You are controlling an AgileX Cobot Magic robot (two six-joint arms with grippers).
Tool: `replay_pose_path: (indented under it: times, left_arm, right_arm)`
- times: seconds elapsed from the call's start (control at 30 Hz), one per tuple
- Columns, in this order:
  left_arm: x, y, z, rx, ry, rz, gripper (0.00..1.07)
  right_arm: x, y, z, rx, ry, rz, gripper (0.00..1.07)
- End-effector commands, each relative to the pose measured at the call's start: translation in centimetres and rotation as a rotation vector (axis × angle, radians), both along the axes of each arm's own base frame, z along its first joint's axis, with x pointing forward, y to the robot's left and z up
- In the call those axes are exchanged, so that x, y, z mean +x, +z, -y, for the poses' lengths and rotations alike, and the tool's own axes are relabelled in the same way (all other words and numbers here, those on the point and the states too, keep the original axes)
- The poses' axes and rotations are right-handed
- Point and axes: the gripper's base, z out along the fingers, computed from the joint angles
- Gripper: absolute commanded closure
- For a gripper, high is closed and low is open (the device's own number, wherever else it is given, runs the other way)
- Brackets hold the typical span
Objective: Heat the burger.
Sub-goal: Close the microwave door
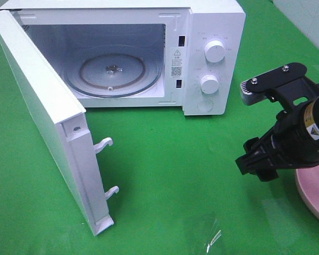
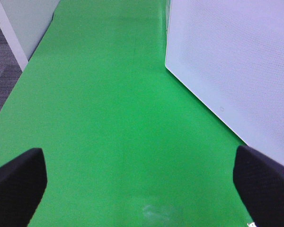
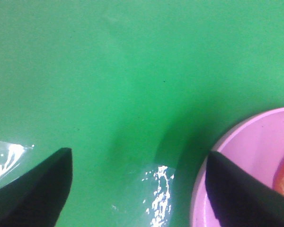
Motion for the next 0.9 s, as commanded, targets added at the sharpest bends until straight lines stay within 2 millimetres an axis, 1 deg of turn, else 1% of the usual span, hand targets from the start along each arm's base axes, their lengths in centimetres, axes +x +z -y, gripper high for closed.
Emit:
replay_pose_path:
  times: [0.03, 0.07, 0.17, 0.23, 0.5, 0.6, 0.63, 0.67, 0.7, 0.77, 0.87, 0.9]
  left_arm:
    - [0.1, 0.1, 0.0, 0.003, 0.005, 0.017, 0.06]
    - [0.1, 0.1, 0.0, 0.003, 0.005, 0.017, 0.06]
    - [0.1, 0.1, 0.0, 0.003, 0.005, 0.017, 0.06]
    - [0.1, 0.1, 0.0, 0.003, 0.005, 0.017, 0.06]
    - [0.1, 0.1, 0.0, 0.003, 0.005, 0.017, 0.06]
    - [0.1, 0.1, 0.0, 0.003, 0.005, 0.017, 0.06]
    - [0.1, 0.1, 0.0, 0.003, 0.005, 0.017, 0.06]
    - [0.1, 0.1, 0.0, 0.003, 0.005, 0.017, 0.06]
    - [0.1, 0.1, 0.0, 0.003, 0.005, 0.017, 0.06]
    - [0.1, 0.1, 0.0, 0.003, 0.005, 0.017, 0.06]
    - [0.1, 0.1, 0.0, 0.003, 0.005, 0.017, 0.06]
    - [0.1, 0.1, 0.0, 0.003, 0.005, 0.017, 0.06]
  right_arm:
    - [-0.4, 0.9, 0.2, 0.011, 0.037, 0.011, 0.24]
    - [-0.9, 1.5, 0.4, 0.019, 0.055, 0.008, 0.25]
    - [-1.3, 1.9, 0.6, 0.018, 0.066, 0.003, 0.25]
    - [-2.0, 2.7, 1.2, -0.006, 0.083, 0.000, 0.26]
    - [-3.4, 4.0, 2.4, -0.040, 0.094, -0.006, 0.28]
    - [-4.4, 4.7, 2.9, -0.028, 0.102, -0.015, 0.29]
    - [-4.4, 4.7, 2.9, -0.028, 0.102, -0.015, 0.29]
    - [-4.9, 5.1, 3.1, -0.018, 0.109, -0.017, 0.29]
    - [-4.9, 5.1, 3.1, -0.018, 0.109, -0.017, 0.29]
    - [-5.8, 5.7, 3.6, -0.004, 0.115, -0.017, 0.30]
    - [-6.1, 5.9, 3.7, 0.004, 0.112, -0.014, 0.30]
    - [-6.6, 6.2, 4.1, 0.014, 0.105, -0.015, 0.31]
